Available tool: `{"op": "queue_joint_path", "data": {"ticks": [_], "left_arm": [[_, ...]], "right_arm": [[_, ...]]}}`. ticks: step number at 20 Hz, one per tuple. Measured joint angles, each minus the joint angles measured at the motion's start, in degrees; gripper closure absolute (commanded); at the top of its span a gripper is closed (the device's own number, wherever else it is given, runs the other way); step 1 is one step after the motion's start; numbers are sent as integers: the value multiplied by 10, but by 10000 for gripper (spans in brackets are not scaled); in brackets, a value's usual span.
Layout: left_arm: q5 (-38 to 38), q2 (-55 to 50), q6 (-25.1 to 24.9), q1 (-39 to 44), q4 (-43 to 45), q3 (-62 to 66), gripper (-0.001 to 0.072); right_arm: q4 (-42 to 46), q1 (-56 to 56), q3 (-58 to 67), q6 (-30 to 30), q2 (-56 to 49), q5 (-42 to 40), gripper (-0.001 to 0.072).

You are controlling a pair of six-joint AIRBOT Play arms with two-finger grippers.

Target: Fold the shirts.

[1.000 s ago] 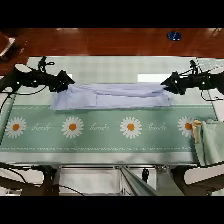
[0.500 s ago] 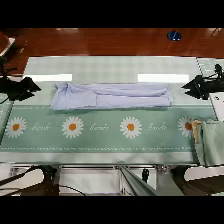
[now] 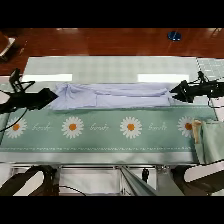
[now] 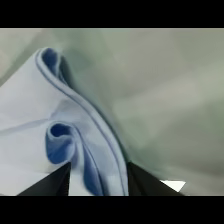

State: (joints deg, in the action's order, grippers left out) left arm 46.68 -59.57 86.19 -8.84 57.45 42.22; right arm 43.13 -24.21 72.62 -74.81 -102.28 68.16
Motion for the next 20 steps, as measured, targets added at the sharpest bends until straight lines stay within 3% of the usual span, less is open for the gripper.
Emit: {"op": "queue_joint_path", "data": {"ticks": [2, 3, 4, 5, 6, 7, 8, 12, 16, 20], "left_arm": [[-24, 3, 0, 29, -13, -5, 199], [-36, 4, 0, 42, -18, -7, 199], [-47, 5, 0, 54, -22, -8, 200], [-58, 5, 0, 65, -26, -9, 207], [-64, 6, 0, 74, -28, -9, 344], [-69, 6, 0, 82, -30, -10, 594], [-73, 6, 0, 89, -31, -10, 681], [-75, 6, 0, 121, -36, -11, 685], [-114, -6, -1, 199, -45, -9, 685], [-163, -85, -1, 306, -59, 48, 685]], "right_arm": [[-15, 23, 0, 9, -6, 0, 298], [-23, 35, 0, 12, -8, -1, 336], [-26, 46, 0, 15, -9, -5, 484], [-25, 57, -1, 16, -11, -6, 690], [-28, 64, -1, 17, -11, -3, 689], [-35, 68, -1, 20, -8, 1, 689], [-35, 70, -1, 23, -3, 11, 689], [0, 51, -20, 40, 75, 43, 689], [37, 9, -100, 52, 247, 47, 689], [51, -11, -179, 50, 433, 63, 689]]}}
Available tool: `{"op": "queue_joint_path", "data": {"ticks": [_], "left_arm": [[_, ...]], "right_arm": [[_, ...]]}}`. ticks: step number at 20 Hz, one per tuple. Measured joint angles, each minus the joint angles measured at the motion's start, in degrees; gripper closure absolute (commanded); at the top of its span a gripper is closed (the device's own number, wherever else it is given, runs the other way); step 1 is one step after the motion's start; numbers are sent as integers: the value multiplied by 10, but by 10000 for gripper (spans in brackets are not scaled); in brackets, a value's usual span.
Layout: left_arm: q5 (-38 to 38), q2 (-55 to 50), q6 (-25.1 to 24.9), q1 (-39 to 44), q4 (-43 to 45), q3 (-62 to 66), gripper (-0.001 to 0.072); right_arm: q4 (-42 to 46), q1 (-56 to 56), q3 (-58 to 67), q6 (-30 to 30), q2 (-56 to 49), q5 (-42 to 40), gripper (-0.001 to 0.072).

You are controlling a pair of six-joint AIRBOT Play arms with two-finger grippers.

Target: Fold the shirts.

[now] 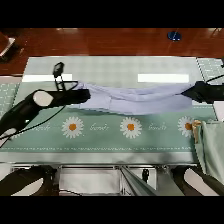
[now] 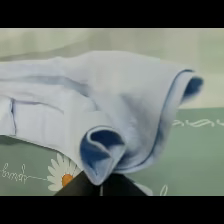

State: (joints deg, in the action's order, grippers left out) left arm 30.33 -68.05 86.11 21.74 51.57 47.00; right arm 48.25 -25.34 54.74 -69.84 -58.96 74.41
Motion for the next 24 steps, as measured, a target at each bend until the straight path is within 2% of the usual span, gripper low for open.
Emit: {"op": "queue_joint_path", "data": {"ticks": [2, 6, 10, 13, 16, 19, 21, 24], "left_arm": [[1, -70, 1, 49, -2, 67, 686], [63, -224, 3, 122, -5, 239, 686], [130, -355, 31, 180, -7, 400, 685], [152, -422, 49, 224, -28, 473, 686], [168, -462, 53, 267, -70, 503, 685], [177, -475, 36, 282, -100, 517, 686], [179, -464, 29, 264, -102, 521, 684], [214, -421, 26, 193, -60, 516, 685]], "right_arm": [[2, -4, -23, -15, 83, 8, 689], [0, -7, -40, -45, 191, 22, 689], [-22, 2, -45, -58, 229, 29, 689], [-31, 18, -46, -61, 238, 28, 689], [-35, 30, -46, -63, 242, 22, 689], [-39, 34, -46, -63, 243, 17, 689], [-40, 35, -46, -65, 243, 16, 689], [-49, 36, -46, -67, 239, 14, 689]]}}
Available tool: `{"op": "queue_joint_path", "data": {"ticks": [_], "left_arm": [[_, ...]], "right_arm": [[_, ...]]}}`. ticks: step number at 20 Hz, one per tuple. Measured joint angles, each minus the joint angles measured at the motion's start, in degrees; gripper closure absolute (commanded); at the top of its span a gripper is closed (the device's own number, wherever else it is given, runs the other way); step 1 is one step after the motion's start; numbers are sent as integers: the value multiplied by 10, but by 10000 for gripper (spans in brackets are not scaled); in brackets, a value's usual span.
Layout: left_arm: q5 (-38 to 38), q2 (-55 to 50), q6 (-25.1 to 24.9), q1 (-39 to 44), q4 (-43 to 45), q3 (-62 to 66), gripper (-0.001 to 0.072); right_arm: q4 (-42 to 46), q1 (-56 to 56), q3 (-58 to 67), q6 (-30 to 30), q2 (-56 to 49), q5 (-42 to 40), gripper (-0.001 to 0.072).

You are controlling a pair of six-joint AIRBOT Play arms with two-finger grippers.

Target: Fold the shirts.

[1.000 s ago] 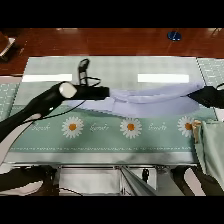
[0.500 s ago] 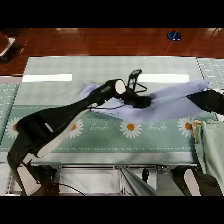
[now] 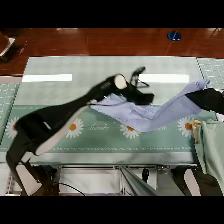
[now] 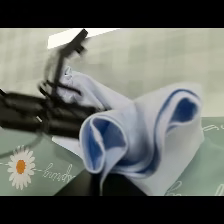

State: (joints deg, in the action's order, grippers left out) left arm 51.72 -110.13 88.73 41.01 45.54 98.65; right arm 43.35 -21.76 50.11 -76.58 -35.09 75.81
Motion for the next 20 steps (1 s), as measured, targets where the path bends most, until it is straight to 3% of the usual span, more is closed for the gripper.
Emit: {"op": "queue_joint_path", "data": {"ticks": [5, 9, 15, 18, 19, 20], "left_arm": [[87, 148, -16, -191, 77, -92, 685], [83, 344, -35, -328, 100, -255, 685], [21, 653, -43, -394, 90, -527, 685], [5, 753, -35, -401, 88, -623, 684], [4, 775, -33, -402, 86, -648, 684], [2, 790, -32, -403, 86, -667, 684]], "right_arm": [[-54, 33, 3, 9, -46, -23, 689], [-75, 166, 42, 14, -144, -99, 689], [-84, 379, 220, 13, -414, -185, 689], [-84, 438, 311, -2, -542, -198, 688], [-84, 452, 339, -9, -579, -201, 638], [-86, 463, 361, -16, -612, -202, 533]]}}
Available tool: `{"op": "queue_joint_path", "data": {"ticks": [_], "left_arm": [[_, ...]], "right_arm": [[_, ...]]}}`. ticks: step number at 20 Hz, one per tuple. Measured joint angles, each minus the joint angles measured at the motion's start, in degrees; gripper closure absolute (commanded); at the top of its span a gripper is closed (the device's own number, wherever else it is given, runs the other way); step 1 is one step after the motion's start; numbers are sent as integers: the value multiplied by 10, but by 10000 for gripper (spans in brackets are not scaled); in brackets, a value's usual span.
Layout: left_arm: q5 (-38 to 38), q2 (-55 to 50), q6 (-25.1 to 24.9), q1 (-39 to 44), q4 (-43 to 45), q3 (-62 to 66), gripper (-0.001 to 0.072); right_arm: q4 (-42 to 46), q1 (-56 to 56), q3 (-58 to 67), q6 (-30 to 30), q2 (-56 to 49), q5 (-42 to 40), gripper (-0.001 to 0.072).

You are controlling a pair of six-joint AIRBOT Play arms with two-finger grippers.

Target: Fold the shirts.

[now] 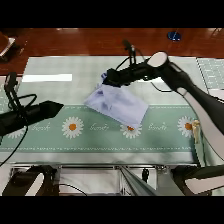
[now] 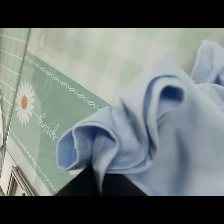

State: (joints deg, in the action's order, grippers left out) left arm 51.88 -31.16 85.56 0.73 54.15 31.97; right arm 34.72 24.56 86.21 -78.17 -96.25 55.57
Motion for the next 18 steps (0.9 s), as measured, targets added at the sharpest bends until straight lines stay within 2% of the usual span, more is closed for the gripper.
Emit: {"op": "queue_joint_path", "data": {"ticks": [1, 2, 7, 11, 13, 15, 18], "left_arm": [[-7, 10, 2, -1, -1, -17, 684], [-8, 16, 3, -1, -1, -30, 684], [-32, 15, 6, -2, -2, -62, 684], [-37, 11, 6, -2, -2, -68, 684], [-38, 10, 6, -2, -2, -69, 684], [-38, 10, 6, -2, -2, -70, 684], [-39, 9, 6, -2, -2, -70, 685]], "right_arm": [[-7, 8, 16, -8, -25, -3, 351], [-12, 15, 28, -13, -47, -4, 293], [-13, -5, 53, -25, -80, 31, 294], [33, -106, 57, -30, -3, 125, 295], [116, -162, 45, -40, 70, 172, 295], [237, -209, -7, -64, 161, 202, 295], [430, -261, -165, -156, 318, 168, 295]]}}
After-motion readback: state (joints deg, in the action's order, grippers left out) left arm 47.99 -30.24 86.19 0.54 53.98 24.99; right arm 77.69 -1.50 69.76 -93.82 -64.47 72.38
